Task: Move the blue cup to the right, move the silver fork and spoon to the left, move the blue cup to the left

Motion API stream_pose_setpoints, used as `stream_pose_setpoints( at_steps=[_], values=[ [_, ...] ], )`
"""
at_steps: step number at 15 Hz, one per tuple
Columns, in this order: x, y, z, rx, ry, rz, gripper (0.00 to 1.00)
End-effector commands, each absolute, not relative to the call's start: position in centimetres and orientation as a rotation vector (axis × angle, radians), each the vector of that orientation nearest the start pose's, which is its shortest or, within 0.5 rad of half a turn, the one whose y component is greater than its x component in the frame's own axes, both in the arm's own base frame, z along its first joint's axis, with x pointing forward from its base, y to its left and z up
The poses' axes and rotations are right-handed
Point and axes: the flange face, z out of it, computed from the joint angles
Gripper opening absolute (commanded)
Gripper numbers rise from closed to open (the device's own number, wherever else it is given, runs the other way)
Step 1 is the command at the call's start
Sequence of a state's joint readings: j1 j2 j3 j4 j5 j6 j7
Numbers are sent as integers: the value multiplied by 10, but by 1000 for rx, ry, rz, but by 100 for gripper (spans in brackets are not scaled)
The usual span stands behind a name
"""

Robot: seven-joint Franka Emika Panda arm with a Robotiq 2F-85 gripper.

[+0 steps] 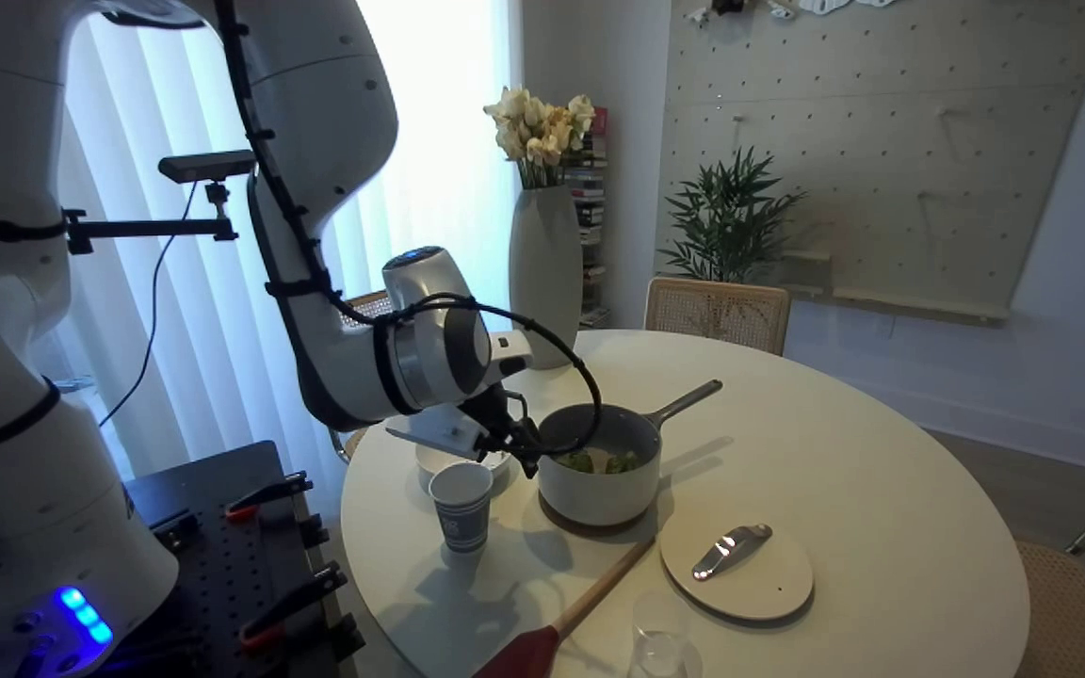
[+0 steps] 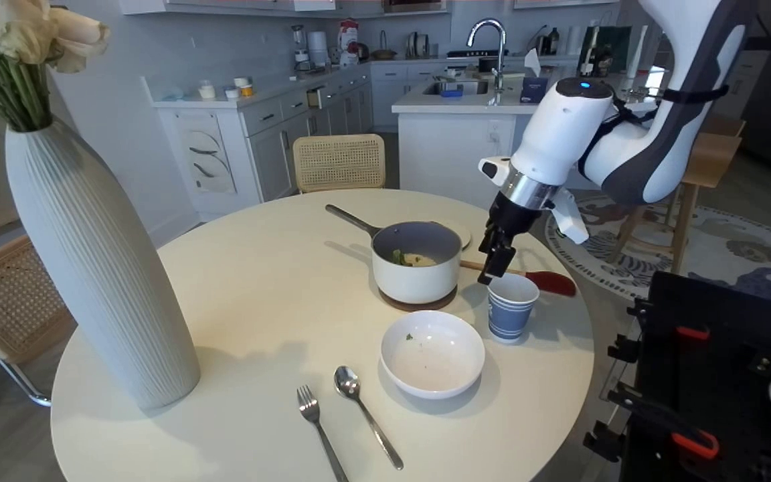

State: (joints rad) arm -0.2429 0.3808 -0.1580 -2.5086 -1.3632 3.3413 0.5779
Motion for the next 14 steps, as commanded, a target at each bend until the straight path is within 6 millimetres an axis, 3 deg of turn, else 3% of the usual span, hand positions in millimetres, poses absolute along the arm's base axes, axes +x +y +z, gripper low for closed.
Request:
stream_pose_setpoints(
  at_steps=[1,14],
  values=[
    [418,-70,159,-3026,-692,-532,100],
    [419,-71,153,-3061,-677,-502,100]
  ],
)
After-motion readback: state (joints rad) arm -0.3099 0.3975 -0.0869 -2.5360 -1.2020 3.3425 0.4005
